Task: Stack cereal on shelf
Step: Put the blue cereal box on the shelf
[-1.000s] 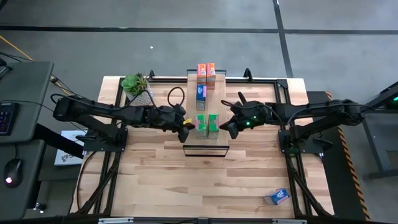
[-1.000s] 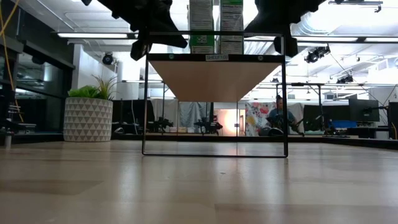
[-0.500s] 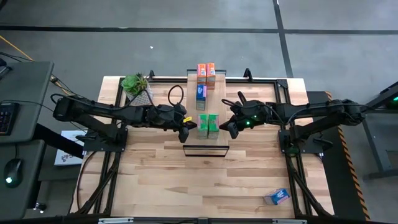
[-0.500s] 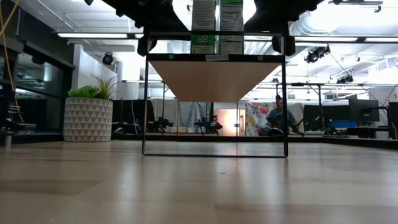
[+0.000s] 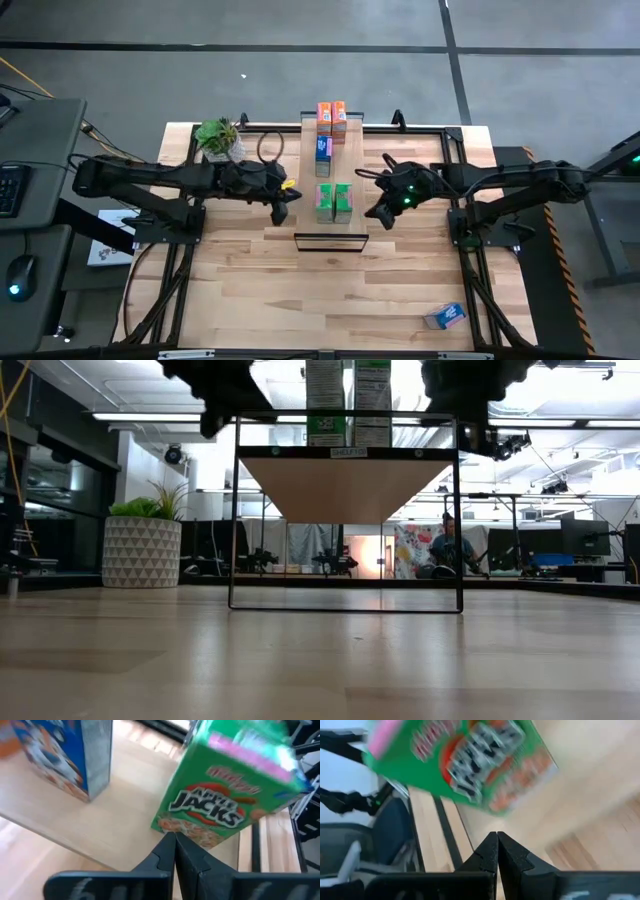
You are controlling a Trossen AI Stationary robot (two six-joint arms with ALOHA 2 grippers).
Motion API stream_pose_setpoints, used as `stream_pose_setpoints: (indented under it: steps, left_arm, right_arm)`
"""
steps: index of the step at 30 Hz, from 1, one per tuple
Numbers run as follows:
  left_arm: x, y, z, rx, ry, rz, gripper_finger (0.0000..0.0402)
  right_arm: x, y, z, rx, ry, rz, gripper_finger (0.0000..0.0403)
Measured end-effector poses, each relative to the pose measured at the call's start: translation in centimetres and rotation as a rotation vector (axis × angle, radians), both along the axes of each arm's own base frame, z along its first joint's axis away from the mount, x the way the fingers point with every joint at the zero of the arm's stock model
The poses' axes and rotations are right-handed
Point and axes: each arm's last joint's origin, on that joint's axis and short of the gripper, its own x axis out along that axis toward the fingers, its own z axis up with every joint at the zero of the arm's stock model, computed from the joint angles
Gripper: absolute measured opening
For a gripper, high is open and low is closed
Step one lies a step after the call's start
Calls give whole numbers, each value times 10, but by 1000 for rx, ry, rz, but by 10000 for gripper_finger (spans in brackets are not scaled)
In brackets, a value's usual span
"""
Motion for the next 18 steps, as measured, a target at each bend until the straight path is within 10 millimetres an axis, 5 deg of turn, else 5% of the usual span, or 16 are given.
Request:
stream_pose_setpoints:
  steps: [7,18]
  left_arm:
    - [-28,8,29,14,-117,55,0]
    - [-35,12,48,32,-275,125,0]
  right_arm:
    - [-22,12,7,130,76,23,0]
    - [-33,40,10,331,150,256,15]
